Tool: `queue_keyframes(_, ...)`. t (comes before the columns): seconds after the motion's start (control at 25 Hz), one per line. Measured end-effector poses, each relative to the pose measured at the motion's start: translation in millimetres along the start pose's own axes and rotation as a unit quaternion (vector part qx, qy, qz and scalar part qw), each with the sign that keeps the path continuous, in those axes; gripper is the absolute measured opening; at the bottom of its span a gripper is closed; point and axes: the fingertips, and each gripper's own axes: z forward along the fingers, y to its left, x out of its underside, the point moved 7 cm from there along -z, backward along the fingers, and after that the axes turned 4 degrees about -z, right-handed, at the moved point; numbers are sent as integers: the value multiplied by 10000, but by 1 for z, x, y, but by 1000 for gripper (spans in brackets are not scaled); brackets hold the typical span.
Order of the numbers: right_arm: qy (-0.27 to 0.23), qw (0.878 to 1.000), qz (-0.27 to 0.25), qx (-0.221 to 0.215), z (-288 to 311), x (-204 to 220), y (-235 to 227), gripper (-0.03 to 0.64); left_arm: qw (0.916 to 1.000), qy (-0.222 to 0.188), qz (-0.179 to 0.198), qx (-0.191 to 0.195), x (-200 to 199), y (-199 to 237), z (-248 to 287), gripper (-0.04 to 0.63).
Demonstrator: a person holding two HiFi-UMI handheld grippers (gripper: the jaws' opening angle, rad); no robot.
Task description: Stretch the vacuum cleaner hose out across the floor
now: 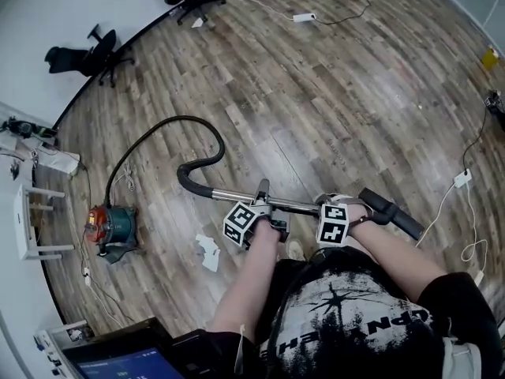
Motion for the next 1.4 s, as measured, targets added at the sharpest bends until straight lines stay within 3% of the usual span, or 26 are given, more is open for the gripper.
queue_keyframes(0.12, 54, 9996, 210, -188, 0, -9, -2, 127, 9996, 180, 108, 179, -10, -1, 6, 77)
queue_keyframes(0.28, 160, 9986, 437, -266, 8, -14, 4, 130, 9992, 396, -52, -6, -15, 11, 10, 63)
queue_keyframes(0.48, 261, 9981, 519, 209, 17, -5, 9, 127, 9982, 590, 64, -56, -8, 10, 17, 58)
queue_keyframes(0.8, 72, 9993, 324, 165, 4, -4, 5, 124, 9994, 251, 232, -8, -4, -3, 9, 64)
queue_keyframes(1.16, 81, 9990, -403, -189, -24, 71, 24, 124, 9994, -327, -78, -109, 77, -6, -17, 63)
queue_keyframes(1.4, -140, 9986, -376, -346, -46, 132, 47, 124, 9984, -508, 5, -232, 149, -5, -25, 64)
